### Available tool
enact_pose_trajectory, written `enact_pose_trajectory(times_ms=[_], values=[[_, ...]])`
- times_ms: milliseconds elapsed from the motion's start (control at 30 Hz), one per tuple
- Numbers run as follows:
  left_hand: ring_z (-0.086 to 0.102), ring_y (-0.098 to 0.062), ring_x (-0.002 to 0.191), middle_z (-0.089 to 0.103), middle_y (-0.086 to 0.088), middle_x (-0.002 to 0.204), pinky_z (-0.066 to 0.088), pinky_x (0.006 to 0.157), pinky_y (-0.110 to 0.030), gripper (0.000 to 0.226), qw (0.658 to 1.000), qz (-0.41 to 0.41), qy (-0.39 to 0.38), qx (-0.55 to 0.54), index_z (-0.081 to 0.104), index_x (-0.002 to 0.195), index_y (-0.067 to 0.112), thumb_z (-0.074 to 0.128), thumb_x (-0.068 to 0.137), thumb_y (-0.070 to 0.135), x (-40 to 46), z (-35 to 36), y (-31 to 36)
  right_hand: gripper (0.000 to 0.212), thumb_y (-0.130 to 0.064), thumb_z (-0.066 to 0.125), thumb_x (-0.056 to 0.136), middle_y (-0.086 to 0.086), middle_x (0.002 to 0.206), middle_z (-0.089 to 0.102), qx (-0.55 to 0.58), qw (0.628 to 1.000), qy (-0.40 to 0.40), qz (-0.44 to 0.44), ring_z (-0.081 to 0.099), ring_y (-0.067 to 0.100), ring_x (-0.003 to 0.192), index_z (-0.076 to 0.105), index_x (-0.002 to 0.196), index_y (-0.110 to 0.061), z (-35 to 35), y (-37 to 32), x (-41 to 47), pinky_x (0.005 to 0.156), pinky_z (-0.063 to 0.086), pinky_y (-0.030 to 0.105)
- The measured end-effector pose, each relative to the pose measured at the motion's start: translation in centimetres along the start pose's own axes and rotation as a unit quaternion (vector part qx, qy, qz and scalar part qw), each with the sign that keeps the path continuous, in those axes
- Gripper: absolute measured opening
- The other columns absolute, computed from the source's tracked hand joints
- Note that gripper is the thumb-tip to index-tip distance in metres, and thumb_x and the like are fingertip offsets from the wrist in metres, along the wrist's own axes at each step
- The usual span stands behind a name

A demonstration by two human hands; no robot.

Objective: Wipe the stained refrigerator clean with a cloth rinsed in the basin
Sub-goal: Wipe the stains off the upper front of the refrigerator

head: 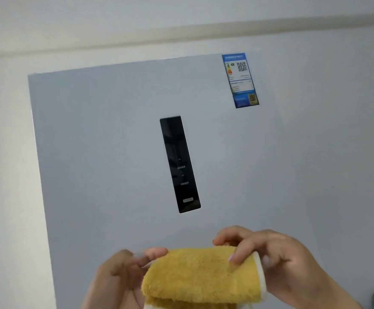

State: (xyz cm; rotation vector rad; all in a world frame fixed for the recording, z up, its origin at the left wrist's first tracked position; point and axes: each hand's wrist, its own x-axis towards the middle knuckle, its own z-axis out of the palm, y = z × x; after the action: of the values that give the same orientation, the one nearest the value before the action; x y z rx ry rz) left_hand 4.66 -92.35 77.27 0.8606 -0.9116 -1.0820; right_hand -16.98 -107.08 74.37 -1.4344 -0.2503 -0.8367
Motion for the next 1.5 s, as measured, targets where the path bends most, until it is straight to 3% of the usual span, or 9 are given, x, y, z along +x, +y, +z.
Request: enact_pose_trajectory(times_ms=[100, 233, 367, 533, 767, 967, 1133, 1267, 1500], values=[[0.044, -0.017, 0.041, 0.048, -0.011, 0.057, 0.039, 0.040, -0.021, 0.066, 0.995, 0.025, 0.018, 0.093, 0.064, 0.064, -0.001, 0.098, 0.012, 0.022, 0.8, 0.9, 0.4, 0.045, -0.043, 0.056, 0.069, 0.001, 0.121, 0.062, -0.172, 0.985, 0.016, -0.026, 0.053, 0.019, 0.120, 0.078, 0.098, -0.016, 0.1, -1.0, 0.2, 0.101, 0.038, 0.023], [0.047, -0.018, 0.035, 0.051, -0.010, 0.055, 0.040, 0.034, -0.020, 0.046, 0.986, 0.070, 0.017, 0.150, 0.064, 0.079, 0.000, 0.094, 0.045, 0.007, 2.3, 4.3, 0.5, 0.054, -0.083, 0.035, 0.072, -0.028, 0.119, 0.055, -0.518, 0.842, 0.149, -0.027, 0.042, -0.010, 0.122, 0.060, 0.111, -0.053, 2.8, 0.4, 2.1, 0.090, 0.032, 0.006], [0.065, -0.026, 0.049, 0.066, -0.019, 0.068, 0.056, 0.043, -0.031, 0.040, 0.996, 0.052, 0.002, 0.074, 0.064, 0.088, -0.006, 0.075, 0.050, -0.013, 4.5, 9.8, 0.9, 0.045, -0.056, 0.034, 0.095, -0.029, 0.132, 0.046, -0.607, 0.670, 0.282, -0.321, 0.040, -0.015, 0.125, 0.046, 0.135, -0.038, 1.8, 4.2, 2.2, 0.099, 0.031, 0.003], [0.072, -0.037, 0.078, 0.065, -0.027, 0.103, 0.060, 0.061, -0.042, 0.019, 0.990, 0.112, 0.023, 0.077, 0.070, 0.102, 0.007, 0.061, 0.085, 0.007, 6.6, 12.2, 1.6, 0.035, -0.003, 0.066, 0.087, -0.014, 0.094, 0.073, -0.161, 0.849, 0.442, -0.239, 0.068, -0.004, 0.086, 0.070, 0.091, -0.038, -1.1, -3.0, 3.5, 0.070, 0.048, 0.009], [0.064, -0.036, 0.095, 0.066, -0.025, 0.098, 0.053, 0.064, -0.045, 0.018, 0.963, 0.203, 0.071, 0.165, 0.069, 0.091, 0.000, 0.051, 0.094, 0.003, 8.0, 10.2, 2.7, 0.055, -0.017, 0.048, 0.096, 0.005, 0.149, 0.040, -0.428, 0.609, 0.609, -0.273, 0.037, 0.023, 0.135, 0.032, 0.148, -0.013, -5.4, -11.1, 9.5, 0.111, 0.027, 0.030], [0.067, -0.033, 0.085, 0.070, -0.022, 0.084, 0.053, 0.044, -0.032, 0.027, 0.926, 0.279, 0.108, 0.231, 0.070, 0.083, -0.001, 0.046, 0.095, -0.004, 9.5, 8.6, 3.1, 0.081, -0.057, 0.025, 0.095, 0.007, 0.161, -0.013, -0.617, 0.564, 0.548, -0.022, -0.015, 0.029, 0.147, -0.015, 0.151, -0.014, -6.7, -8.1, 16.0, 0.119, -0.003, 0.050], [0.073, -0.015, 0.068, 0.074, -0.006, 0.076, 0.053, 0.061, -0.016, 0.050, 0.881, 0.337, 0.109, 0.315, 0.076, 0.062, 0.019, 0.048, 0.092, -0.008, 10.1, 7.0, 4.1, 0.082, -0.059, 0.025, 0.094, 0.010, 0.161, -0.009, -0.610, 0.562, 0.557, -0.041, -0.011, 0.031, 0.147, -0.010, 0.152, -0.013, -7.4, -11.5, 18.4, 0.119, -0.003, 0.048], [0.069, -0.012, 0.064, 0.073, 0.002, 0.073, 0.047, 0.054, -0.010, 0.048, 0.844, 0.379, 0.129, 0.357, 0.074, 0.060, 0.028, 0.053, 0.090, -0.004, 9.9, 7.7, 5.0, 0.083, -0.061, 0.031, 0.093, 0.013, 0.161, -0.007, -0.597, 0.583, 0.548, -0.063, -0.006, 0.031, 0.148, -0.003, 0.154, -0.015, -7.8, -15.7, 20.5, 0.119, 0.000, 0.047], [0.041, -0.018, 0.036, 0.070, -0.005, 0.066, 0.034, 0.034, -0.020, 0.039, 0.860, 0.357, 0.149, 0.333, 0.074, 0.064, 0.029, 0.056, 0.092, 0.010, 8.6, 8.0, 7.2, 0.085, -0.067, 0.029, 0.091, 0.022, 0.159, 0.001, -0.606, 0.578, 0.545, -0.043, 0.007, 0.034, 0.146, 0.003, 0.154, -0.017, -7.3, -20.8, 23.0, 0.117, 0.009, 0.044]])
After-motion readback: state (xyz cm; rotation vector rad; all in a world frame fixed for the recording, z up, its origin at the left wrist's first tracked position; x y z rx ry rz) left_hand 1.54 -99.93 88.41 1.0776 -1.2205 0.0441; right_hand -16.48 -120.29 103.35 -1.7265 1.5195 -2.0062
